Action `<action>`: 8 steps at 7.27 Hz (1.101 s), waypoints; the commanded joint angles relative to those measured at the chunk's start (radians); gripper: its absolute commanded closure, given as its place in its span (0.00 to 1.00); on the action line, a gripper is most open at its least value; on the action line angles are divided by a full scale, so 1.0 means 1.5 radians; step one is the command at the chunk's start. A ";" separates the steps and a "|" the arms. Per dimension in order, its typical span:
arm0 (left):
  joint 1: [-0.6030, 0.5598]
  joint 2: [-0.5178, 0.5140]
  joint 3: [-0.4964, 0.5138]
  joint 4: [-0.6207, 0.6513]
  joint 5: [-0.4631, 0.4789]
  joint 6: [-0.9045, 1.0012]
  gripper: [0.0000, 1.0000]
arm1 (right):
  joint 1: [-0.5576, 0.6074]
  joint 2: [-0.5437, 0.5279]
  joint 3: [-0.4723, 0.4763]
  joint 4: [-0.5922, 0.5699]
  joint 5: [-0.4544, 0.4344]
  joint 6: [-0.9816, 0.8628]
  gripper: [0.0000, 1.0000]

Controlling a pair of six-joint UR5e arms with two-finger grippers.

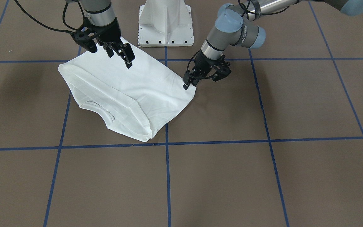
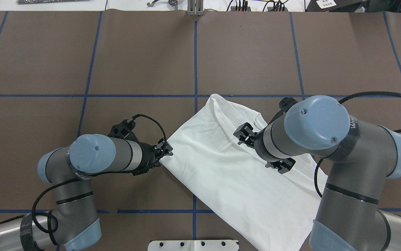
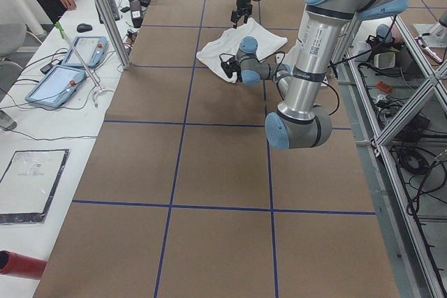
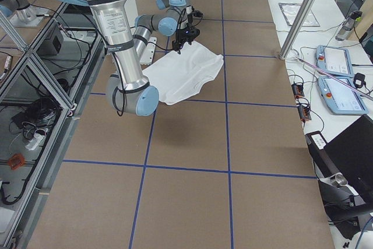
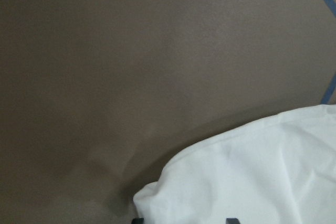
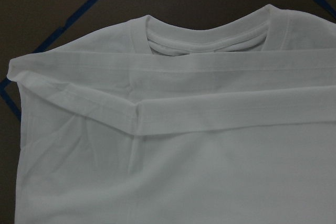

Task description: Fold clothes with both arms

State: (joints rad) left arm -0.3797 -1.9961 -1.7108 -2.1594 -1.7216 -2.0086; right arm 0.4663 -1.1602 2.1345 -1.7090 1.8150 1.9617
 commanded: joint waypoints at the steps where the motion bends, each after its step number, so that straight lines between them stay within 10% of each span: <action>1: 0.001 -0.001 -0.001 0.018 0.003 0.000 0.46 | 0.003 0.000 -0.010 0.007 0.000 0.001 0.00; 2: 0.001 -0.003 -0.004 0.018 0.003 0.000 0.87 | 0.003 0.000 -0.010 0.006 0.000 0.005 0.00; 3: 0.001 0.003 -0.015 0.018 0.003 0.011 1.00 | 0.003 -0.003 -0.011 0.006 -0.001 0.006 0.00; 8: -0.103 -0.026 0.033 0.026 0.087 0.226 1.00 | 0.003 -0.002 -0.008 0.006 -0.002 0.014 0.00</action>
State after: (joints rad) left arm -0.4539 -2.0095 -1.6915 -2.1173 -1.6086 -1.7599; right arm 0.4709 -1.1623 2.1215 -1.6997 1.8120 1.9826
